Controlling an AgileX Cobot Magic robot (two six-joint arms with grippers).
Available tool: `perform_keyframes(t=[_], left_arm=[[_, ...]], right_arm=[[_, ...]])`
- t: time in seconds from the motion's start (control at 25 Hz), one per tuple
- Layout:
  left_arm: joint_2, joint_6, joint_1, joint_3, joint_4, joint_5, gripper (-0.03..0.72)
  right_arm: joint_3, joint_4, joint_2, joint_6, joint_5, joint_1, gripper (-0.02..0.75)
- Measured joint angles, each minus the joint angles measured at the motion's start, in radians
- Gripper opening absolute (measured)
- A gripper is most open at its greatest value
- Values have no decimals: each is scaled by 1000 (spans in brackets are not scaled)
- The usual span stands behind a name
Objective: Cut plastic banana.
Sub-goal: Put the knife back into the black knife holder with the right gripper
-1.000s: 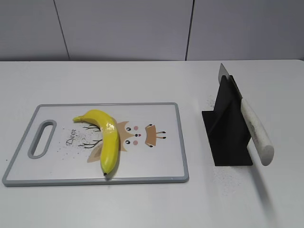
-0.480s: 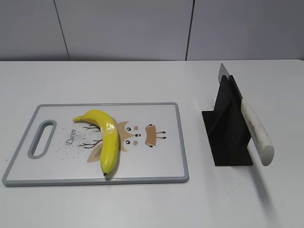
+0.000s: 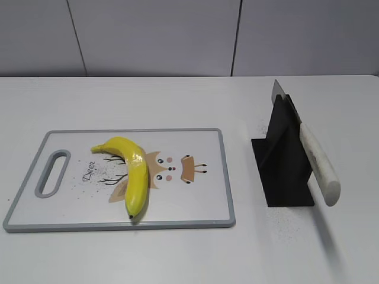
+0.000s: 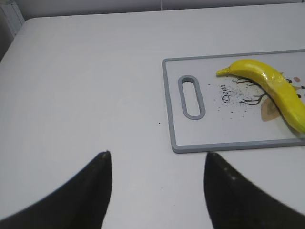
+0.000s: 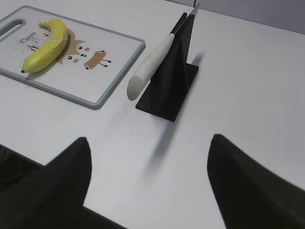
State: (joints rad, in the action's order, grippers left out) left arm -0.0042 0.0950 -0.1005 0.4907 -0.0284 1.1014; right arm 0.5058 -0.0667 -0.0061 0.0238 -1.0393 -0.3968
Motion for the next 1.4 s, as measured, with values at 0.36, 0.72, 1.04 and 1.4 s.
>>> perform_keyframes(t=[0.36, 0.72, 1.04, 1.4], left_arm=[[0, 0, 0, 0, 0, 0, 588], [0, 0, 0, 0, 0, 0, 588], [0, 0, 0, 0, 0, 0, 588], [0, 0, 0, 0, 0, 0, 588]], right_arm=[[0, -3, 0, 0, 0, 238, 571], [0, -4, 0, 0, 0, 427, 571], [0, -4, 0, 0, 0, 422, 571], [0, -4, 0, 1, 0, 381, 571]])
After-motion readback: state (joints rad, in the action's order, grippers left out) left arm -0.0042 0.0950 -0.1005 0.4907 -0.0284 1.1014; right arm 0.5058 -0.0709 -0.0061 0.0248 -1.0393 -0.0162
